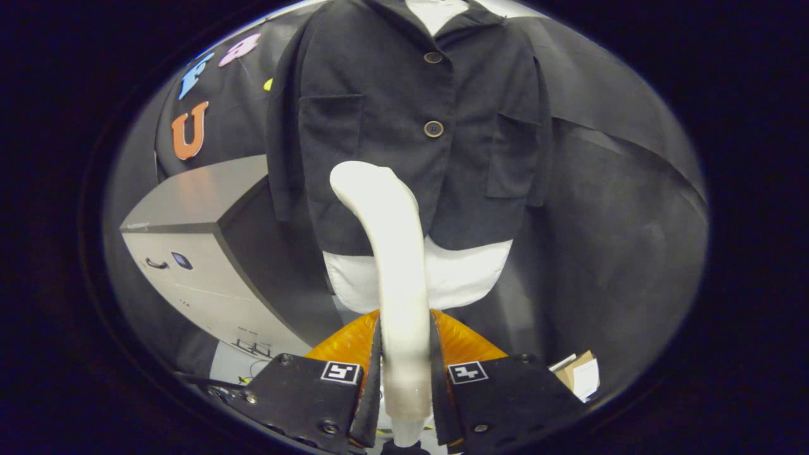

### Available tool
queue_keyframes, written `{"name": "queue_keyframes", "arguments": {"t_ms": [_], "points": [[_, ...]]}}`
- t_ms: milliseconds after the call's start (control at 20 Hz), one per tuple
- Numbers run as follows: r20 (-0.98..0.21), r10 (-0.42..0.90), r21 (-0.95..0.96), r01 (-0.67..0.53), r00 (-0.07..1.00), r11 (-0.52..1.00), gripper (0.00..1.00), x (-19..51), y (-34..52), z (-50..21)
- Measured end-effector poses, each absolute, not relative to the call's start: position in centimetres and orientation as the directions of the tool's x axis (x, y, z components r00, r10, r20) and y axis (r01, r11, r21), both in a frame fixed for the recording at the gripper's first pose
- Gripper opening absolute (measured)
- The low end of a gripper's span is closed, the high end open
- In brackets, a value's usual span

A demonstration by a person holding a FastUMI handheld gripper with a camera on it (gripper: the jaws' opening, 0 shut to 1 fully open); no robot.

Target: Iron the clothes twice with a garment steamer, once on the left side and once on the right side.

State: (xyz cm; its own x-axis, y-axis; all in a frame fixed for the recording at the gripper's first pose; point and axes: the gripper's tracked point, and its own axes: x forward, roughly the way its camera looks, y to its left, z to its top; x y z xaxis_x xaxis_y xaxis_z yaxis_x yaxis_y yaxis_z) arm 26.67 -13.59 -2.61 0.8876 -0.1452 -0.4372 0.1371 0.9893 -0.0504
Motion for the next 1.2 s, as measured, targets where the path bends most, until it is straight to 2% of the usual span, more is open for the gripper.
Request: {"name": "queue_keyframes", "arguments": {"t_ms": [250,600,1200], "points": [[-0.385,-0.160,0.023,0.183,0.909,0.983,0.37,23.1,-17.6,1.7],[-0.244,-0.240,0.083,0.267,0.940,0.960,0.37,22.6,-23.5,9.9],[-0.036,-0.253,0.235,0.255,0.967,0.938,0.38,25.7,-26.2,27.0]]}}
